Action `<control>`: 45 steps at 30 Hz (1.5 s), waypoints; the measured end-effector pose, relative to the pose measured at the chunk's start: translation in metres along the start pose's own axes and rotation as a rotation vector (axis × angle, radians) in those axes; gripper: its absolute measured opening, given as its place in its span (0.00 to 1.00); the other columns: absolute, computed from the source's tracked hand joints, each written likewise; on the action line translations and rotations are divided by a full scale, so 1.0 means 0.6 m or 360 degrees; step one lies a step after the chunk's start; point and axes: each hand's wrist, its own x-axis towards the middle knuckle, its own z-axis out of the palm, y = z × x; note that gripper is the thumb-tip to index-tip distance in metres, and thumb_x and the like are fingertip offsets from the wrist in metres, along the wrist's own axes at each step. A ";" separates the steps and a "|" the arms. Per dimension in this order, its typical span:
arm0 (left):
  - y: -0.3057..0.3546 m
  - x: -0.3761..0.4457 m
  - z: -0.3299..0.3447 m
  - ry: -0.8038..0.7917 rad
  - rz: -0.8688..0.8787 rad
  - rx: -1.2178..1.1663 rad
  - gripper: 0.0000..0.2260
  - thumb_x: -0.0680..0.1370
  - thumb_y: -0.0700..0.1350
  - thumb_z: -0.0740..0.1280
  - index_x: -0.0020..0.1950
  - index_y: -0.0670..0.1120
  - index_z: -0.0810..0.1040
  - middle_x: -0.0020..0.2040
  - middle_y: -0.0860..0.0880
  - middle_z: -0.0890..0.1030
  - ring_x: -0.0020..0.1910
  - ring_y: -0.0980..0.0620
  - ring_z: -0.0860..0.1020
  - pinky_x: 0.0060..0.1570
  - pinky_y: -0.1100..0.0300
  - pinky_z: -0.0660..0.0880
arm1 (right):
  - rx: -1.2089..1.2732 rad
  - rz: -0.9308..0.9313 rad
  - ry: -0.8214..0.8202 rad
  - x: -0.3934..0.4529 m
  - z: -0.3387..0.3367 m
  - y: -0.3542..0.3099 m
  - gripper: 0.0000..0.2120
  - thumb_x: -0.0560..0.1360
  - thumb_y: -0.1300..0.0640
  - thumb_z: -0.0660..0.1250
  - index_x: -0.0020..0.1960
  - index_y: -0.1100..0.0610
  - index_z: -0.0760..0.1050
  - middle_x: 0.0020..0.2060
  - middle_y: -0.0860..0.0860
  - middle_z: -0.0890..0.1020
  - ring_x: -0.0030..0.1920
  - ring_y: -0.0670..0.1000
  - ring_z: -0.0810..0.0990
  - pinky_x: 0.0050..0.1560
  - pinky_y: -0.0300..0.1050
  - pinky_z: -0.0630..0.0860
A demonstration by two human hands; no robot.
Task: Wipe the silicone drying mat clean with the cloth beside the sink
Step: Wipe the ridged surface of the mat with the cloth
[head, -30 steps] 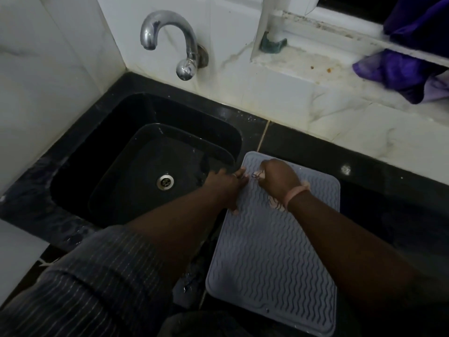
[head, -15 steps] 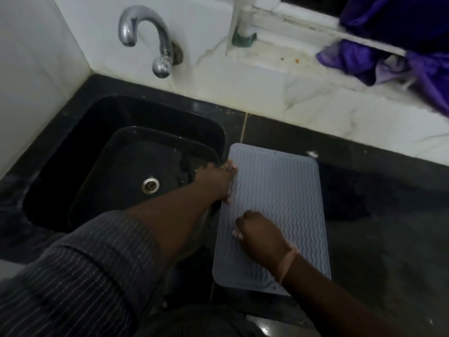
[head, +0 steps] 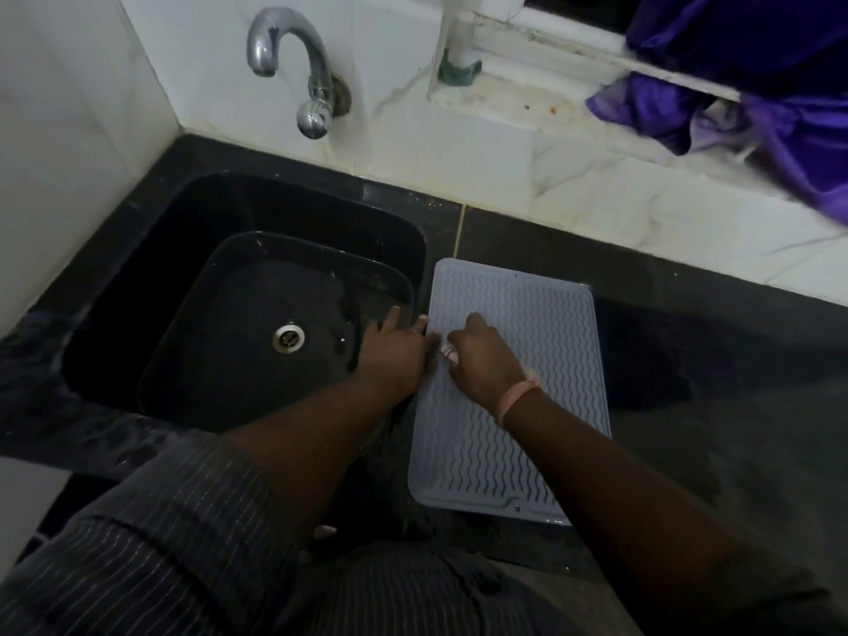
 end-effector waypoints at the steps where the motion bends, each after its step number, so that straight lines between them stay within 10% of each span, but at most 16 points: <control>1: 0.002 0.003 -0.001 -0.0027 -0.0005 0.0050 0.25 0.83 0.59 0.58 0.80 0.60 0.62 0.82 0.50 0.59 0.80 0.35 0.52 0.73 0.38 0.57 | 0.0010 -0.0014 0.0001 -0.008 0.003 -0.001 0.08 0.79 0.57 0.67 0.52 0.60 0.81 0.53 0.59 0.75 0.47 0.58 0.78 0.48 0.52 0.78; 14: 0.038 -0.012 0.004 -0.0098 -0.0204 0.0021 0.28 0.82 0.58 0.60 0.81 0.56 0.58 0.83 0.42 0.55 0.81 0.34 0.49 0.75 0.35 0.53 | 0.0303 -0.0359 -0.0614 -0.134 -0.003 0.013 0.06 0.74 0.60 0.73 0.44 0.64 0.84 0.43 0.53 0.82 0.41 0.49 0.78 0.38 0.38 0.72; 19: 0.043 -0.047 0.000 0.0114 -0.0083 -0.0141 0.22 0.80 0.55 0.64 0.74 0.60 0.71 0.80 0.50 0.63 0.78 0.39 0.58 0.71 0.42 0.62 | 0.0352 -0.0211 -0.0163 -0.065 -0.026 0.029 0.04 0.74 0.57 0.72 0.45 0.57 0.82 0.44 0.55 0.78 0.43 0.53 0.78 0.44 0.47 0.74; 24: 0.044 -0.052 0.011 -0.0141 -0.0071 -0.0063 0.23 0.83 0.57 0.57 0.79 0.65 0.61 0.83 0.52 0.53 0.81 0.37 0.50 0.74 0.37 0.56 | 0.0272 -0.0321 -0.0049 -0.112 0.011 0.004 0.09 0.77 0.60 0.68 0.55 0.61 0.82 0.47 0.60 0.77 0.42 0.59 0.79 0.41 0.47 0.72; 35: 0.057 -0.058 0.005 -0.0249 -0.0099 -0.0066 0.26 0.84 0.55 0.58 0.82 0.60 0.56 0.84 0.49 0.50 0.81 0.35 0.45 0.76 0.33 0.51 | 0.0573 -0.0333 -0.0599 -0.206 0.015 0.024 0.09 0.75 0.54 0.71 0.47 0.60 0.85 0.44 0.53 0.84 0.44 0.49 0.81 0.50 0.51 0.79; 39: 0.071 -0.101 0.009 -0.0333 -0.0055 -0.0243 0.31 0.82 0.53 0.63 0.82 0.57 0.53 0.84 0.49 0.48 0.81 0.35 0.45 0.75 0.35 0.51 | 0.0600 -0.0138 -0.0285 -0.179 -0.023 0.063 0.14 0.70 0.56 0.76 0.55 0.55 0.85 0.49 0.52 0.81 0.49 0.50 0.79 0.54 0.51 0.78; 45: 0.072 -0.138 0.049 -0.0490 -0.0043 -0.0120 0.56 0.70 0.60 0.77 0.83 0.55 0.39 0.83 0.50 0.37 0.81 0.34 0.40 0.76 0.35 0.50 | 0.0346 -0.0592 -0.0425 -0.233 0.032 0.035 0.13 0.74 0.50 0.70 0.57 0.50 0.82 0.51 0.50 0.76 0.49 0.51 0.77 0.48 0.53 0.78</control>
